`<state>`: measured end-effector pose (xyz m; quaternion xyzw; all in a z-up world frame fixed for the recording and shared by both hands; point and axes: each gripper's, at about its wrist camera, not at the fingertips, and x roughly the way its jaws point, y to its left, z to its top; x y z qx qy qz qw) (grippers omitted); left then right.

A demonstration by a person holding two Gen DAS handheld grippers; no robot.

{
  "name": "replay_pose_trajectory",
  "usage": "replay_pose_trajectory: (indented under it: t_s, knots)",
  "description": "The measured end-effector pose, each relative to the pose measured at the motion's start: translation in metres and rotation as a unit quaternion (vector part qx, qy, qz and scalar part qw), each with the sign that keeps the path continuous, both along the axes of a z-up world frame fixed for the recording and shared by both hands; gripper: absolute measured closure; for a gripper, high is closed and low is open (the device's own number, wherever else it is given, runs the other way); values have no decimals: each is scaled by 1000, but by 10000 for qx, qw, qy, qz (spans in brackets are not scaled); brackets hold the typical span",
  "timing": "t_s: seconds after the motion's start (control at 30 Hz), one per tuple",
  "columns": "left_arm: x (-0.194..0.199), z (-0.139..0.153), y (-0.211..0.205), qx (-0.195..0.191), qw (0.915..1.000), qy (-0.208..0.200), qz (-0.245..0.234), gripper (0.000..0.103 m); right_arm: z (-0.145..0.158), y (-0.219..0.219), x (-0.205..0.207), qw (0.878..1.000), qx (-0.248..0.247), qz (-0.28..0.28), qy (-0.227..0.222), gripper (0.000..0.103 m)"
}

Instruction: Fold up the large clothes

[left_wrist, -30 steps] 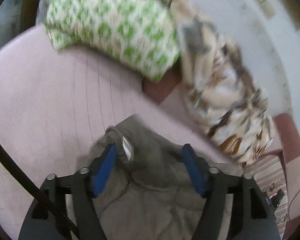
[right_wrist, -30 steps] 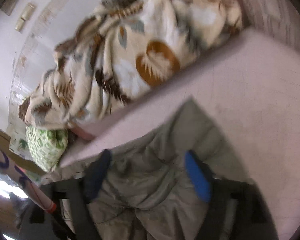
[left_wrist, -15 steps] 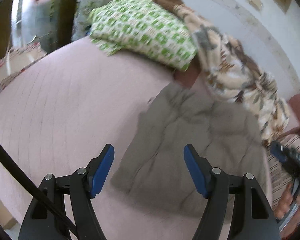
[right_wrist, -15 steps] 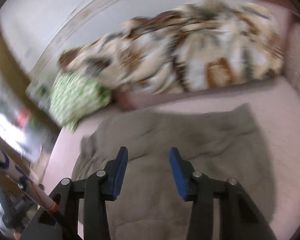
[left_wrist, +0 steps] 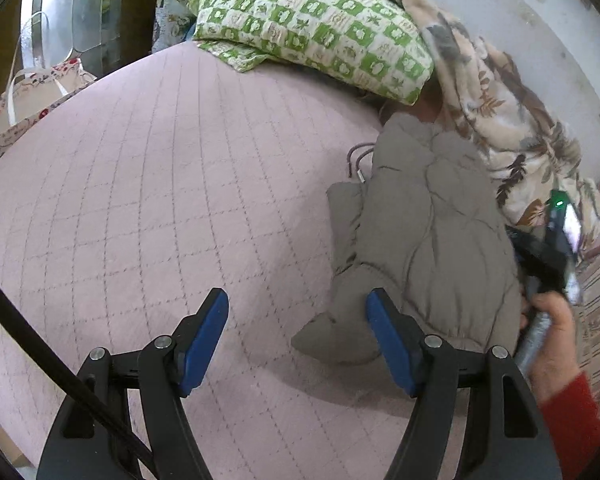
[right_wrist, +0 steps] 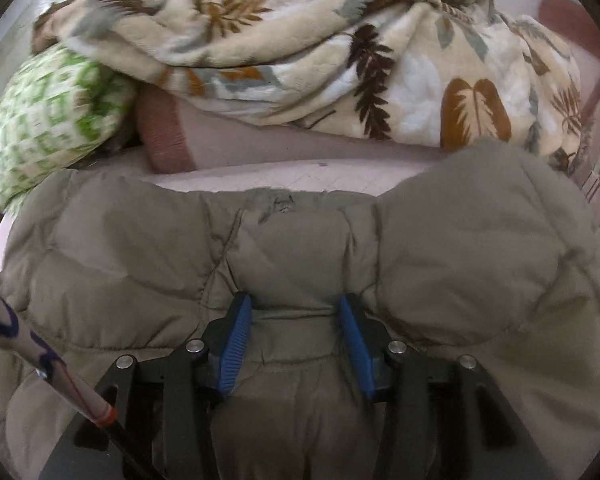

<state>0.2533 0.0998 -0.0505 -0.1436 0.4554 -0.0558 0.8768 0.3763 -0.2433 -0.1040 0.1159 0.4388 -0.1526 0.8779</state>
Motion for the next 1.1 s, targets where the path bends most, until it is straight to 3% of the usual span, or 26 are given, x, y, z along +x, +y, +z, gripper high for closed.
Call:
replay_pose_trajectory:
  t_s: [0.13, 0.27, 0.4, 0.47, 0.6, 0.67, 0.73, 0.8, 0.9, 1.03, 1.1]
  knots:
    - [1, 2, 4, 246, 9995, -46, 207, 32, 1, -5, 5, 10000, 44, -30, -15, 54]
    - [-2, 1, 15, 54, 9995, 40, 322, 32, 26, 13, 4, 9983, -483, 11, 318, 52]
    - [-6, 6, 24, -25, 9989, -38, 469, 32, 84, 45, -21, 9965, -666, 287, -410, 52]
    - [-7, 5, 25, -56, 9987, -27, 511, 32, 93, 68, -23, 9956, -474, 668, -448, 52]
    - [-5, 2, 25, -92, 9988, 53, 479, 32, 72, 116, -5, 9911, -379, 1267, -157, 52]
    - [-5, 3, 24, -16, 9989, 21, 477, 32, 45, 129, 16, 9904, -327, 1317, 265, 44]
    - [-3, 5, 21, 52, 9990, -35, 444, 32, 20, 141, 34, 9885, -655, 1267, 505, 42]
    - [-3, 7, 18, 119, 9991, -70, 397, 32, 17, 147, 40, 9857, -933, 1272, 585, 42]
    - [-5, 7, 13, 203, 9992, -100, 320, 32, 35, 143, 38, 9849, -926, 1340, 584, 43]
    - [-11, 9, 10, 259, 9992, -166, 262, 32, 99, 95, -4, 9922, -657, 998, -354, 39]
    - [-12, 9, 9, 272, 9991, -175, 258, 32, 110, 60, -20, 9943, -791, 562, -433, 39]
